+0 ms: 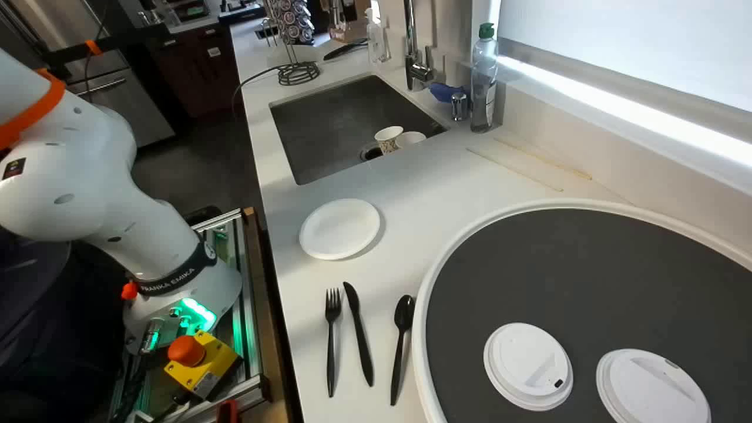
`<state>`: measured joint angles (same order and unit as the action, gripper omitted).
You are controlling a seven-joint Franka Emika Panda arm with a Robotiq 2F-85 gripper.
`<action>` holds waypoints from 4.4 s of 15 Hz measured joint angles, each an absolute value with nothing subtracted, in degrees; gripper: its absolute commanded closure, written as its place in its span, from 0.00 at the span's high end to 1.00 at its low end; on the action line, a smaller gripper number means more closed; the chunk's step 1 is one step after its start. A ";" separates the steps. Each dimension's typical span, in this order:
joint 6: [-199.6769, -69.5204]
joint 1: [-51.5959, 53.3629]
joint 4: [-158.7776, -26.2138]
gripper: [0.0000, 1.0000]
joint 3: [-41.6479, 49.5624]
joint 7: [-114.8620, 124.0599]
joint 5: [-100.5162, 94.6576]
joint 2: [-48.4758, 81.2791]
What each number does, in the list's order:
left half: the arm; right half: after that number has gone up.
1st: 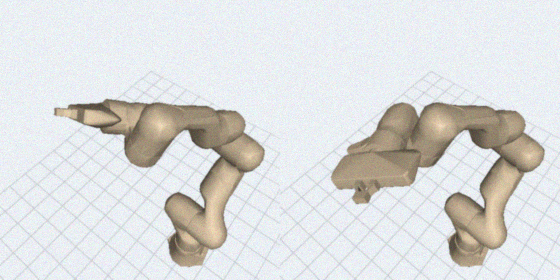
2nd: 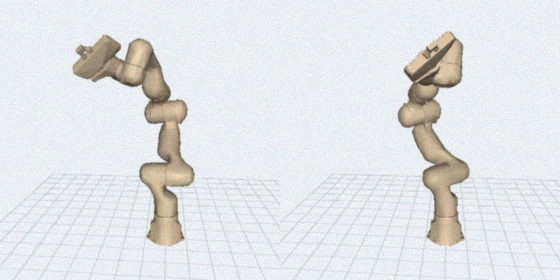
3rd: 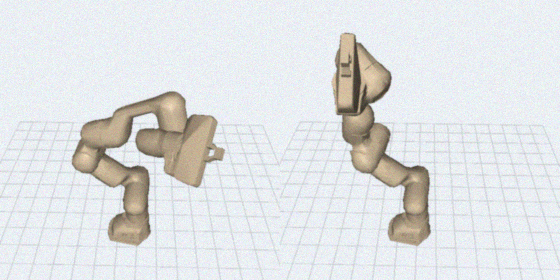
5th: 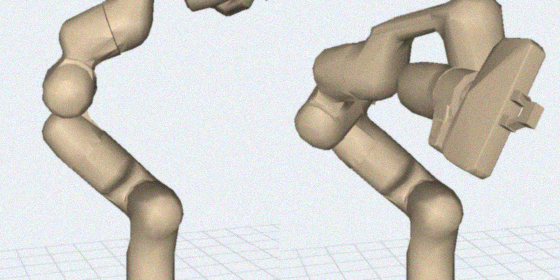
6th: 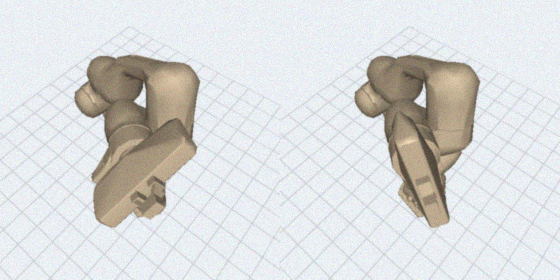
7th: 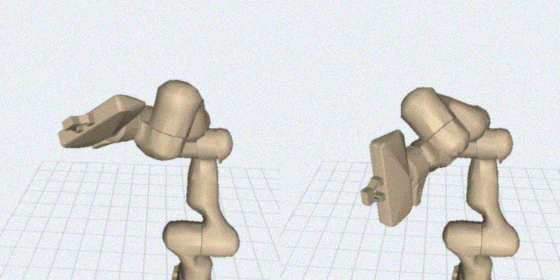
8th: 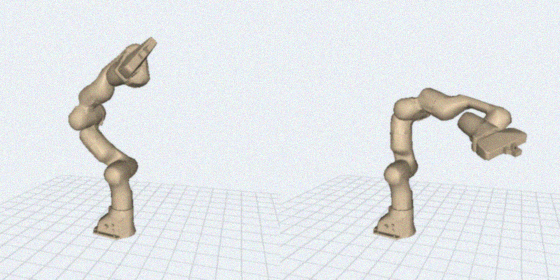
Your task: Push the faucet to the right then remove the coffee cups from the sink.
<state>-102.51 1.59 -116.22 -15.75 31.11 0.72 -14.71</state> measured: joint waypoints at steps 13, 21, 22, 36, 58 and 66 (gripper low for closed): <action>-102.51 1.67 -116.17 1.00 -15.65 31.10 0.32 -14.71; -102.68 8.36 -109.86 1.00 -18.56 31.12 2.08 -11.90; -102.88 9.57 -108.73 1.00 -19.15 31.12 3.02 -11.12; -108.31 17.50 -98.32 1.00 -22.41 29.07 6.62 -0.38; -110.22 29.12 -90.83 1.00 -24.66 50.93 -14.45 8.68; -110.22 33.99 -85.21 1.00 -22.10 55.16 -24.40 15.48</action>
